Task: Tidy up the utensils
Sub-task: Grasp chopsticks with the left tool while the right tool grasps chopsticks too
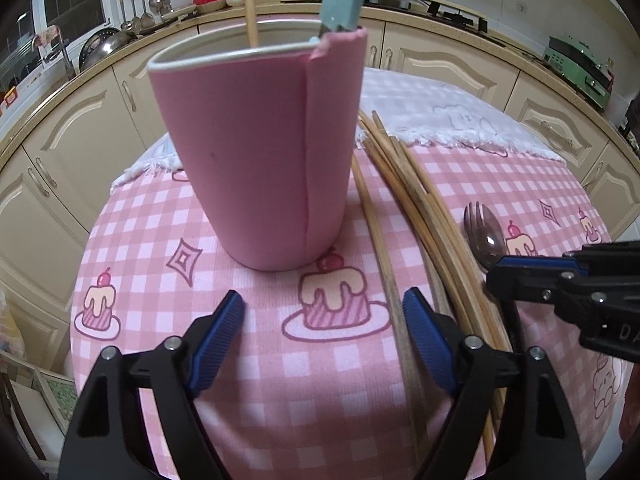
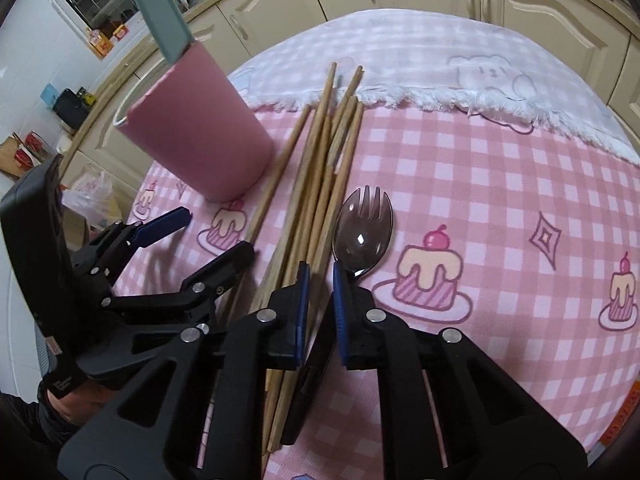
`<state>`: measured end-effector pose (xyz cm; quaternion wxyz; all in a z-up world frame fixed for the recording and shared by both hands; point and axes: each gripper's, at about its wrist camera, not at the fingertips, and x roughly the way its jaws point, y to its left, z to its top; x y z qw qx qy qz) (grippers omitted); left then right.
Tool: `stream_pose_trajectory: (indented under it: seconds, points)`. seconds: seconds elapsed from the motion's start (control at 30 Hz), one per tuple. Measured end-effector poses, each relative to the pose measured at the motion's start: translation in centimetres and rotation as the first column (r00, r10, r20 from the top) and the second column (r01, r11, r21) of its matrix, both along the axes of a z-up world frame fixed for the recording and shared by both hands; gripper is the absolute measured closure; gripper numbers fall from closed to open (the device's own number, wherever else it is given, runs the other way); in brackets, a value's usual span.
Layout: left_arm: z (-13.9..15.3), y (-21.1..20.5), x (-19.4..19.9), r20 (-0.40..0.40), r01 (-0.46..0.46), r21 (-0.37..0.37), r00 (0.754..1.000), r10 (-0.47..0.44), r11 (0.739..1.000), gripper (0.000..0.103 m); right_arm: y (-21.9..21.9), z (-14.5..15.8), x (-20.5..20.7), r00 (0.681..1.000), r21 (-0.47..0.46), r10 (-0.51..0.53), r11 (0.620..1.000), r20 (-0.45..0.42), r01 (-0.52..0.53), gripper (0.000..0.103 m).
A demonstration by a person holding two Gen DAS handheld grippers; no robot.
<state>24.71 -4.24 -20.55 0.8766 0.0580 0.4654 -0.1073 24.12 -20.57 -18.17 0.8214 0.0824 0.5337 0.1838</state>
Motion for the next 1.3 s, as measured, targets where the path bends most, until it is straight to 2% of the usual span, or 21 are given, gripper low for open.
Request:
stream_pose_trajectory:
  seconds: [0.2,0.33,0.4,0.5,0.67,0.77,0.83,0.97,1.13,1.27,1.3]
  points:
    - [0.1,-0.6,0.4,-0.004,0.014,0.01,1.0,-0.014,1.0,0.034,1.8,-0.3,0.8,0.999,-0.09,0.034,0.995,-0.013,-0.035,0.094]
    - [0.2,-0.7,0.9,-0.014,0.014,0.008,1.0,-0.014,1.0,0.04,2.3,-0.4,1.7,0.999,-0.099,0.016,0.995,-0.033,-0.02,0.091]
    - [0.2,-0.9,1.2,-0.02,0.015,0.007,1.0,-0.015,1.0,0.044,2.3,-0.3,2.1,0.999,-0.096,0.001,0.995,-0.045,-0.005,0.091]
    - [0.2,-1.1,1.5,-0.029,0.015,0.013,0.999,-0.015,1.0,0.045,2.3,-0.2,2.4,0.999,-0.096,-0.012,0.995,-0.052,0.007,0.091]
    - [0.3,-1.4,1.7,-0.033,0.025,0.012,0.999,-0.025,1.0,0.05,0.3,-0.3,2.6,0.996,-0.027,-0.041,0.999,-0.077,0.039,0.091]
    - [0.3,-1.3,1.7,-0.033,0.023,0.01,0.999,-0.023,1.0,0.052,-0.3,-0.1,2.6,0.996,-0.087,-0.067,0.994,-0.059,0.062,0.091]
    - [0.3,-1.3,1.7,-0.035,0.023,0.008,0.999,-0.023,1.0,0.053,-1.0,-0.3,2.7,0.995,-0.065,-0.074,0.995,-0.07,0.07,0.094]
    - [0.3,-1.4,1.6,-0.034,0.024,0.019,0.999,-0.023,1.0,0.054,-0.2,0.0,3.0,0.998,-0.145,-0.032,0.989,-0.054,0.024,0.094]
    - [0.3,-2.0,1.8,-0.039,0.035,0.02,0.999,-0.034,0.999,0.068,1.6,0.1,4.2,0.999,-0.223,-0.004,0.975,-0.039,-0.005,0.094]
    - [0.4,-2.7,2.1,-0.055,0.054,-0.012,0.997,-0.054,0.998,0.097,2.5,0.0,4.6,1.0,-0.243,0.018,0.97,-0.012,-0.02,0.094]
    - [0.4,-2.7,2.1,-0.061,0.055,-0.026,0.997,-0.056,0.998,0.097,2.0,0.0,4.5,1.0,-0.214,0.007,0.977,-0.011,-0.009,0.095]
